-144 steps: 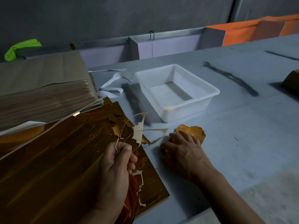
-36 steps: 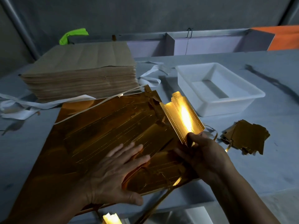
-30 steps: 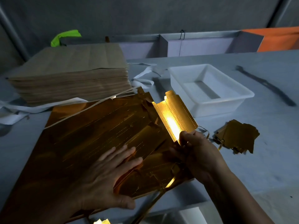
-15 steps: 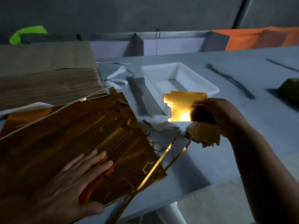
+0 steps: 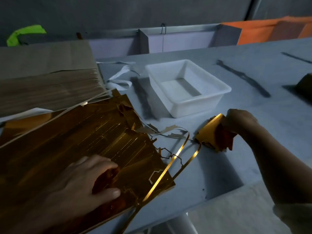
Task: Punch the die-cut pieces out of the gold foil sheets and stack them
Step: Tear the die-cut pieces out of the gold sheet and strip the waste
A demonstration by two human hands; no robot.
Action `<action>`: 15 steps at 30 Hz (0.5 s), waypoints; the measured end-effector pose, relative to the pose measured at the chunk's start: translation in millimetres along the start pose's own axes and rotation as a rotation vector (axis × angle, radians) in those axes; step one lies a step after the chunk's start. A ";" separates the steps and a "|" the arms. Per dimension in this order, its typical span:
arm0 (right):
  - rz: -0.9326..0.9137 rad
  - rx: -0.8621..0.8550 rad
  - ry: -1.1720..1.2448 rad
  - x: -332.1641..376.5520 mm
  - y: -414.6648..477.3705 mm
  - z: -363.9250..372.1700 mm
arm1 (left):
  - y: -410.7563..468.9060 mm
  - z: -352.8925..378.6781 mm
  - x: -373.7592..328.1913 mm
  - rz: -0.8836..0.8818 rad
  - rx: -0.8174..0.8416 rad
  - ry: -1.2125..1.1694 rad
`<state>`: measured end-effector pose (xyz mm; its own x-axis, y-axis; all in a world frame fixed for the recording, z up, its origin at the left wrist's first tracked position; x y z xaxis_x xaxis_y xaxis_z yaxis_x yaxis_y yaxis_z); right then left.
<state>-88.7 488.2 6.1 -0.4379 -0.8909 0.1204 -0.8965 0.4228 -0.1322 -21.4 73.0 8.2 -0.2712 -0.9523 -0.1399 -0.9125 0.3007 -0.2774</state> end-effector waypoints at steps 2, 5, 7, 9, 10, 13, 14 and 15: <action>-0.029 -0.028 -0.019 1.0 -4.7 -3.1 | 8.1 -1.8 6.8 -0.067 0.025 -0.028; -0.148 -0.156 0.060 25.0 -23.8 -21.6 | 19.8 -8.3 11.2 -0.128 0.014 -0.079; -0.324 -0.263 0.123 52.2 -44.1 -34.7 | 26.8 -11.6 8.6 -0.163 -0.026 -0.172; -0.496 -0.282 0.245 84.0 -71.9 -42.1 | 33.9 -14.5 5.4 -0.223 -0.067 -0.248; -0.545 -0.240 0.367 98.3 -84.8 -42.4 | 37.9 -15.1 3.7 -0.255 -0.078 -0.240; -0.622 0.043 0.663 135.7 -110.9 -26.6 | 46.5 -11.8 0.1 -0.288 -0.037 -0.119; -0.628 0.140 0.735 144.9 -115.8 -17.4 | 47.5 -11.9 -1.0 -0.283 -0.034 -0.099; -0.620 0.223 0.805 152.3 -120.1 -8.3 | 49.1 -12.0 -1.2 -0.279 -0.024 -0.085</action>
<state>-48.3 303.1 48.5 0.1072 -0.5323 0.8398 -0.9827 -0.1849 0.0083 -69.5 88.2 6.2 0.0166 -0.9899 -0.1405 -0.9555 0.0257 -0.2940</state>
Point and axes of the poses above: each hand's wrist, its own y-axis towards the middle knuckle, its own z-axis out of the palm, x = y × z, the point moved 4 cm from there along y, towards the middle knuckle, and after that the axes turned 11 degrees about -z, right-handed, at the moved point
